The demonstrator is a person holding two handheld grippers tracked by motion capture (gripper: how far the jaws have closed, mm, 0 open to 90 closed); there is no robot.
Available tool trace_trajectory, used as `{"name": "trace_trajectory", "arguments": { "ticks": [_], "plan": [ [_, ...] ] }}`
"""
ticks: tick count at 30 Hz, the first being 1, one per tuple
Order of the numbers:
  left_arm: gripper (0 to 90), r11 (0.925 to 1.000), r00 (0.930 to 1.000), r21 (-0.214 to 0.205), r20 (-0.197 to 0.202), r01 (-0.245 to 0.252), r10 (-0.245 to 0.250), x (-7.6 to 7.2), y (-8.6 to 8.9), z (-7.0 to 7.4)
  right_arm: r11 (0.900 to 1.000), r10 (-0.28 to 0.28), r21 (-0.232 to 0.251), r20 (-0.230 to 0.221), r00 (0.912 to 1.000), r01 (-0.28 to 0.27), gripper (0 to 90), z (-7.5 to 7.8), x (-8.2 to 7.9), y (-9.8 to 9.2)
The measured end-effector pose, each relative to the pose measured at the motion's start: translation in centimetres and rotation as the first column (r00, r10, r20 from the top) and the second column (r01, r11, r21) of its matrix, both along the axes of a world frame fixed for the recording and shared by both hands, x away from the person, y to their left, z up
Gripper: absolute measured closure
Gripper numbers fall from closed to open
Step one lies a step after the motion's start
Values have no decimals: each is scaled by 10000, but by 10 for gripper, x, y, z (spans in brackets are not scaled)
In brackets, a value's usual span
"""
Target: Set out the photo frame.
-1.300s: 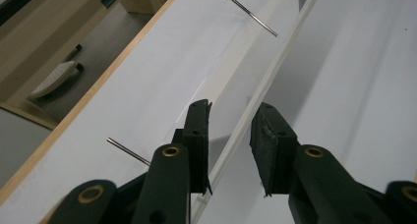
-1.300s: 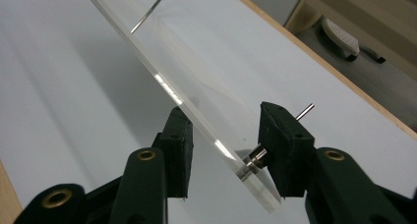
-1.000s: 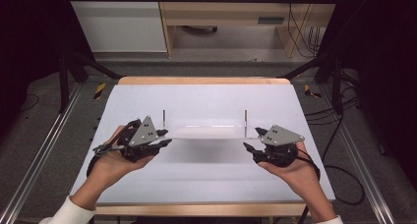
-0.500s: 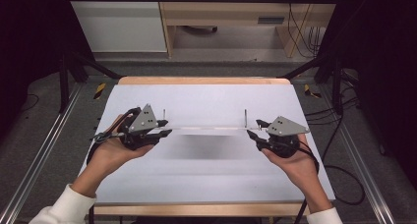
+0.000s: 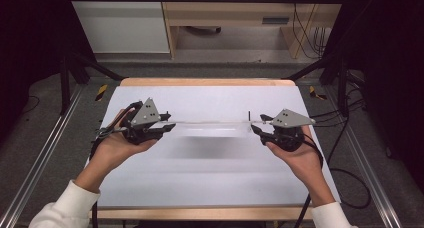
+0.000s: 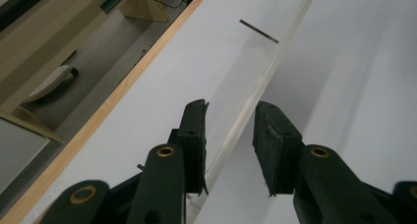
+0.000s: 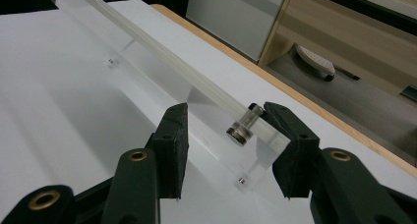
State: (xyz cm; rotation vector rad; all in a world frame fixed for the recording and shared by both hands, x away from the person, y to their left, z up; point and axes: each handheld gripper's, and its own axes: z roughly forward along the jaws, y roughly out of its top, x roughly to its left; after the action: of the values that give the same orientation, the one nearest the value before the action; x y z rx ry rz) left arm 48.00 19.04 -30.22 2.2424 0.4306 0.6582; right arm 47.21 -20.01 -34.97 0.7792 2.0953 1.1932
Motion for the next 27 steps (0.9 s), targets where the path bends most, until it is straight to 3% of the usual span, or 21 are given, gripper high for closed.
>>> {"name": "trace_trajectory", "arguments": {
  "ticks": [5, 7, 8, 9, 10, 11, 12, 14, 18, 19, 20, 21, 22, 27],
  "plan": [
    [623, 9997, 9998, -188, 89, -179, 181, 3, 0, 1, 10000, -69, 25, -113, 9999, 69, 538, 3, 5, 1],
    [610, 9975, 9996, -662, 69, -252, 257, 4, 1, 1, 9999, -124, 52, -162, 9998, 125, 536, 5, 7, 1],
    [552, 9938, 9993, -1068, 170, -316, 336, 4, 3, 3, 9999, -120, 70, -186, 9998, 122, 536, 6, 9, 1],
    [523, 9938, 9993, -1068, 170, -316, 336, 4, 3, 3, 9999, -120, 70, -186, 9998, 122, 536, 6, 9, 1],
    [480, 9867, 9988, -1594, 312, -317, 371, 1, 4, 8, 9999, -136, 90, -223, 9997, 138, 531, 6, 9, 1],
    [444, 9867, 9988, -1594, 312, -317, 371, 1, 4, 8, 9999, -136, 90, -223, 9997, 138, 531, 6, 9, 1],
    [444, 9822, 9985, -1854, 385, -319, 397, -2, 5, 12, 9999, -136, 85, -242, 9996, 138, 531, 7, 10, 1],
    [359, 9742, 9967, -2215, 574, -436, 576, -7, 5, 17, 9999, -131, 83, -284, 9995, 134, 531, 7, 11, 1],
    [291, 9712, 9954, -2341, 730, -436, 622, -13, 5, 21, 9999, -112, 69, -375, 9992, 115, 530, 9, 12, 1],
    [275, 9640, 9947, -2626, 787, -426, 655, -18, 7, 23, 9999, -110, 69, -398, 9991, 113, 529, 9, 13, 1],
    [247, 9640, 9947, -2626, 787, -426, 655, -18, 7, 23, 9999, -127, 76, -412, 9991, 130, 530, 9, 13, 1],
    [214, 9543, 9944, -2951, 758, -479, 734, -22, 8, 24, 9999, -123, 93, -426, 9990, 127, 529, 9, 14, 1],
    [195, 9506, 9937, -3056, 761, -552, 821, -25, 9, 24, 9998, -135, 109, -448, 9989, 140, 529, 10, 14, 1],
    [144, 9397, 9874, -3277, 859, -976, 1326, -36, 17, 19, 9997, -187, 138, -459, 9988, 194, 527, 12, 18, 1]
  ]
}}
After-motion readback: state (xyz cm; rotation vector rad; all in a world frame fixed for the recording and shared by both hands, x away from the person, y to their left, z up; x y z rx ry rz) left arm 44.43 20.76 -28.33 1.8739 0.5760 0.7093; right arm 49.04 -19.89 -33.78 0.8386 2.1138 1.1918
